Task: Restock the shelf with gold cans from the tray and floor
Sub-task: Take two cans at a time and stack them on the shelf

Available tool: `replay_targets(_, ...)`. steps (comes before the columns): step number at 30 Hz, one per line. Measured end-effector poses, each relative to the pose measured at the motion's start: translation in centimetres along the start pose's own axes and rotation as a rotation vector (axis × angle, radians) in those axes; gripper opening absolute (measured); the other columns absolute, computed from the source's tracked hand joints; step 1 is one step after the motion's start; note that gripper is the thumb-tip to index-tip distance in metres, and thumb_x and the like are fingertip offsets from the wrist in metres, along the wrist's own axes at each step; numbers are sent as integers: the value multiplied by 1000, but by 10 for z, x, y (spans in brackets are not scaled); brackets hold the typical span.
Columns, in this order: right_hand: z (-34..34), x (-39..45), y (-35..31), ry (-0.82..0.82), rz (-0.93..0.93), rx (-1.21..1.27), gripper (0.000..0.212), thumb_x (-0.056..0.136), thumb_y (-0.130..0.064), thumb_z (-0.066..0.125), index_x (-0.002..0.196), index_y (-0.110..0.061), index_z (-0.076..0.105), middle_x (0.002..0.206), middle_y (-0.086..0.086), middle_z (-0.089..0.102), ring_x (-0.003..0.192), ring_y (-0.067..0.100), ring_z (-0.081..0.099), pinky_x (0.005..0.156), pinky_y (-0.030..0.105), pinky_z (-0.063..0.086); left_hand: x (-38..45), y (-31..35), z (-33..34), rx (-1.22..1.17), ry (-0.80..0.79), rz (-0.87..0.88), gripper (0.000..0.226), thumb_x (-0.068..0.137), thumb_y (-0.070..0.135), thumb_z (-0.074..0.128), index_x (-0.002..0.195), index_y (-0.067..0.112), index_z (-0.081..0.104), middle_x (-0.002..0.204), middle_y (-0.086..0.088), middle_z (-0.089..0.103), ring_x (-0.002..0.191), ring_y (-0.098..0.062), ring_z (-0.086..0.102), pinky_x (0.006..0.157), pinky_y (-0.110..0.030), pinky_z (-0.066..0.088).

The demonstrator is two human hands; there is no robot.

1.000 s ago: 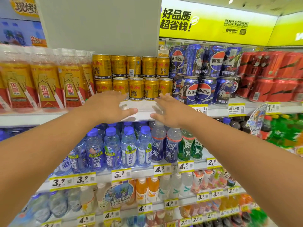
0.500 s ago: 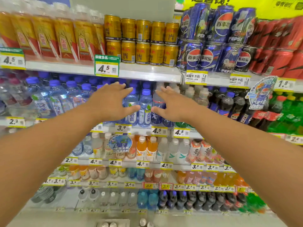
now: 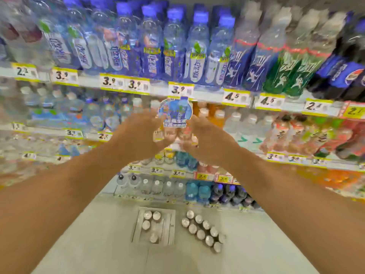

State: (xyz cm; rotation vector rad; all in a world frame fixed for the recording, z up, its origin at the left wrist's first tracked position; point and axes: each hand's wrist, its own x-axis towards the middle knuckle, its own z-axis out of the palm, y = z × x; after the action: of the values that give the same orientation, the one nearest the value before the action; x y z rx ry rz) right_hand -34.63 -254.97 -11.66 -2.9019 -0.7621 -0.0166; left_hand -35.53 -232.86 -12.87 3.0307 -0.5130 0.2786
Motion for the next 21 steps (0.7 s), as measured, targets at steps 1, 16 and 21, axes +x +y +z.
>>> replay_targets(1,26,3,-5,-10,-13,-14,69,93,-52,50,148,-13,37,154,10,35,140,28,34,115,41,30,-7,-8,24,5,4,-6,85,88,75,25,131,12,62,129,-14,63,121,-32,57,101,-44,45)
replay_targets(16,414,3,0,-187,57,36,78,97,-57,44,158,-18,14,165,2,9,152,18,5,120,36,14,-127,-72,406,26,-161,-141,92,83,78,16,151,21,38,155,-9,39,143,-29,34,114,-48,30)
replay_targets(21,563,-5,3,-235,36,55,78,97,-56,45,157,-17,15,165,5,12,151,21,10,119,37,16,-176,-81,554,-30,-220,-191,84,85,73,26,151,22,38,156,-7,37,144,-28,33,114,-45,30)
